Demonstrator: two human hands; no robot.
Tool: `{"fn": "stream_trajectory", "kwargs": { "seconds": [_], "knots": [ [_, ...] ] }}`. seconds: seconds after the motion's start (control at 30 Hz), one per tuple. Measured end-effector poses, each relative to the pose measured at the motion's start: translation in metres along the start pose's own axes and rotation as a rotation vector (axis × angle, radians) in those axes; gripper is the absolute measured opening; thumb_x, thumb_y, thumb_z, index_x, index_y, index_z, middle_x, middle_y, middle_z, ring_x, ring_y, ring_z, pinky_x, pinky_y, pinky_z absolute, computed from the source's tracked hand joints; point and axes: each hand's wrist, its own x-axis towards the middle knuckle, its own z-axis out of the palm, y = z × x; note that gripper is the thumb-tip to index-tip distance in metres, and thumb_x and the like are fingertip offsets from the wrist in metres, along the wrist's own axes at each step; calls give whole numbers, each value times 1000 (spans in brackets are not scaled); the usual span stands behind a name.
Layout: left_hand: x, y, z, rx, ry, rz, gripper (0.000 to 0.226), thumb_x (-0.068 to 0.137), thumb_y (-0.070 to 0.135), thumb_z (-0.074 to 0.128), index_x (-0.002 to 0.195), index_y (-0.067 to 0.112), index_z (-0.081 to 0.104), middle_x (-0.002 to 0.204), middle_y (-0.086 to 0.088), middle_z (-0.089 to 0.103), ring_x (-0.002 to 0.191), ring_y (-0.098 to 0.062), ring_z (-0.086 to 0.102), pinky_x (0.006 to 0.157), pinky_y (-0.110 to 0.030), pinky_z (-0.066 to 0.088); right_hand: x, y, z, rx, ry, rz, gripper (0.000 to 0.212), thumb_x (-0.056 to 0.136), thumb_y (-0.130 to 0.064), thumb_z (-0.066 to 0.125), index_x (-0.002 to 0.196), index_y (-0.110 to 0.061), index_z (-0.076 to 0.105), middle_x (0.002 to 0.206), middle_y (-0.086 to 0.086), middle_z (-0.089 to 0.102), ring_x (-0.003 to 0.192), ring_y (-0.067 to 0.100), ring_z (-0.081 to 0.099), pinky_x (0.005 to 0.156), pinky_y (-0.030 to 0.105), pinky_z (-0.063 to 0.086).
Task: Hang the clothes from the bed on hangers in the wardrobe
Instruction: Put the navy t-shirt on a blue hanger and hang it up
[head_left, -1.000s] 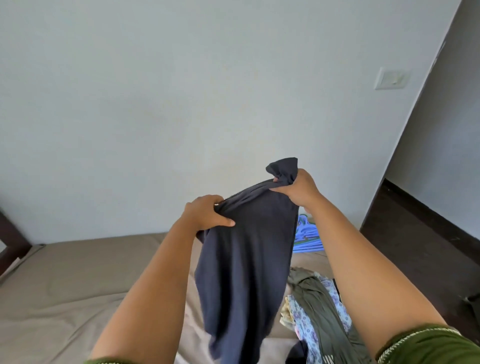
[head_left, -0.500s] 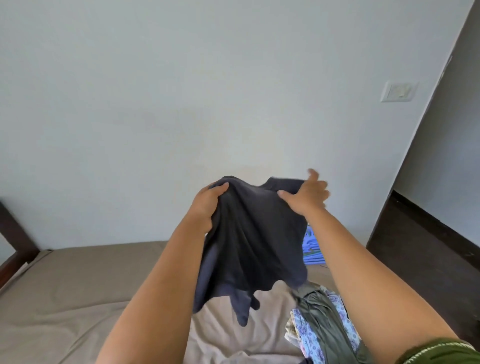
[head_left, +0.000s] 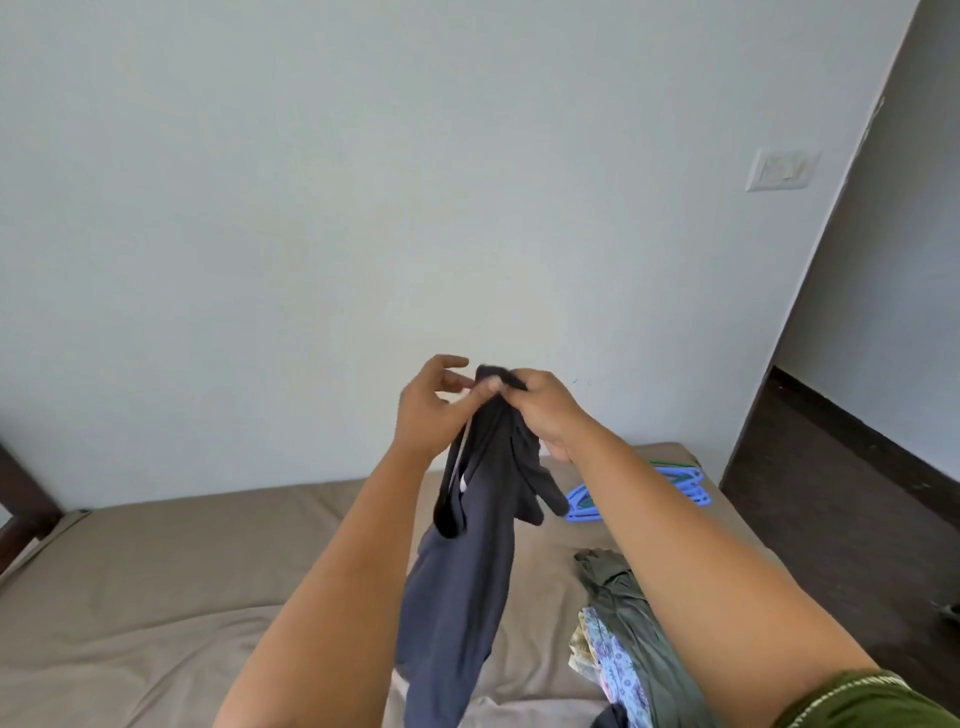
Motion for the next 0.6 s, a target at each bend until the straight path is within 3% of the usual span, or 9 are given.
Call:
{"fn": "stream_trajectory", "kwargs": {
  "seconds": [0.03, 0.1, 0.17, 0.33, 0.43, 0.47, 0.53, 0.6],
  "knots": [
    [2, -11, -3, 62, -148, -40, 46, 72, 50, 80, 106, 24, 65, 92, 14, 68, 92, 0, 60, 82, -22, 49, 2, -1, -1, 85, 58, 13, 15, 98, -19, 53, 99, -16, 67, 102, 9, 71, 99, 25, 67, 93, 45, 52],
    [1, -31, -5, 288, -347, -71, 27, 79, 39, 77, 86, 15, 65, 82, 8, 66, 82, -9, 60, 81, -30, 49, 6, -1, -6, 180, 180, 29, 15, 99, -20, 51, 98, -15, 65, 100, 9, 68, 96, 25, 65, 91, 41, 52],
    [-3, -44, -5, 327, -350, -135, 22, 89, 27, 66, 75, 11, 60, 69, 2, 61, 69, -16, 54, 75, -35, 48, 11, 3, -13, 88, 302, 16, 19, 100, -23, 49, 99, -12, 65, 97, 7, 66, 92, 23, 61, 85, 35, 50],
    [-5, -57, 4, 118, -299, -292, 29, 103, 27, 40, 83, 11, 54, 79, -1, 54, 78, -19, 48, 74, -33, 39, 10, 33, -18, -136, 439, 39, 26, 100, -25, 44, 105, -6, 61, 105, 14, 65, 98, 29, 59, 78, 31, 42],
    [-3, -60, 16, 55, -193, -325, 33, 96, 44, 52, 96, 12, 56, 90, -2, 61, 87, -21, 57, 78, -33, 45, 4, 68, -17, -295, 374, 139, 29, 102, -27, 39, 111, -6, 57, 111, 17, 63, 105, 32, 57, 78, 32, 38],
    [-1, -63, 16, 128, -215, -320, 37, 89, 50, 62, 96, 15, 59, 90, 0, 63, 86, -18, 60, 74, -31, 46, 0, 85, -18, -353, 360, 188, 31, 103, -28, 38, 114, -6, 56, 115, 18, 62, 108, 33, 56, 80, 34, 38],
    [1, -74, 22, 482, -439, -251, 41, 79, 53, 72, 95, 15, 66, 89, 0, 67, 85, -18, 62, 70, -28, 43, -9, 127, -20, -440, 324, 298, 30, 103, -25, 38, 120, -5, 53, 122, 22, 58, 115, 37, 53, 87, 38, 39],
    [0, -89, 38, 725, -643, -237, 32, 88, 44, 65, 95, 14, 67, 94, -7, 69, 92, -24, 62, 70, -26, 38, -20, 168, -21, -437, 300, 385, 27, 101, -18, 39, 122, -6, 51, 123, 22, 58, 112, 37, 54, 88, 39, 41]
  ]
}}
